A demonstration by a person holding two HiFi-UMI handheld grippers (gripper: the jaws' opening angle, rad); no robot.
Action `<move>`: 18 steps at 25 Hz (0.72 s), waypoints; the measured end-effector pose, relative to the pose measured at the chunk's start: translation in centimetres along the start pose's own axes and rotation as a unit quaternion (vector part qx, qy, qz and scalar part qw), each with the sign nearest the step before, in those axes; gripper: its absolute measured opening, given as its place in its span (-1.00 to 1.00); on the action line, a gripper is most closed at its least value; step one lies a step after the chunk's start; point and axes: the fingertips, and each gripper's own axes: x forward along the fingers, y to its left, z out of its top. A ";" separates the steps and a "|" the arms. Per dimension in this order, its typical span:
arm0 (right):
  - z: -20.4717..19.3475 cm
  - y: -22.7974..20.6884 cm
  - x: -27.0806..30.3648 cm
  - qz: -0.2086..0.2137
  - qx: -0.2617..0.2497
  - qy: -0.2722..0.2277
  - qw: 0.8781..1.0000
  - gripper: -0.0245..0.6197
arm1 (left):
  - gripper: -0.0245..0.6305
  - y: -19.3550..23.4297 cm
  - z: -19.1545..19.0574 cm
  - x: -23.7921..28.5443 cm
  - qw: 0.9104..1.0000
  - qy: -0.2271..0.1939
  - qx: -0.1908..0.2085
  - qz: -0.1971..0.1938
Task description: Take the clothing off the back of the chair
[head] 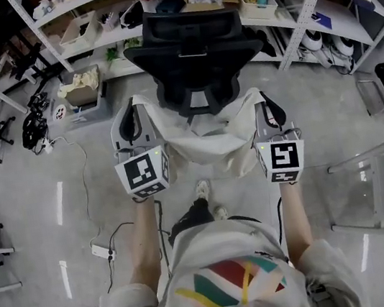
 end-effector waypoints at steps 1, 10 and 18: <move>-0.5 0.2 0.1 0.001 -0.002 0.004 1.000 -0.90 | -0.87 0.0 -0.4 -0.1 1.000 0.001 -0.001 0.000; -1.7 1.2 1.3 0.004 0.000 0.018 1.000 -0.90 | -0.87 0.4 -2.5 0.3 1.000 0.021 -0.006 0.002; -1.2 1.0 2.0 -0.001 -0.001 0.010 1.000 -0.90 | -0.87 0.7 -2.8 0.8 1.000 0.019 -0.005 0.003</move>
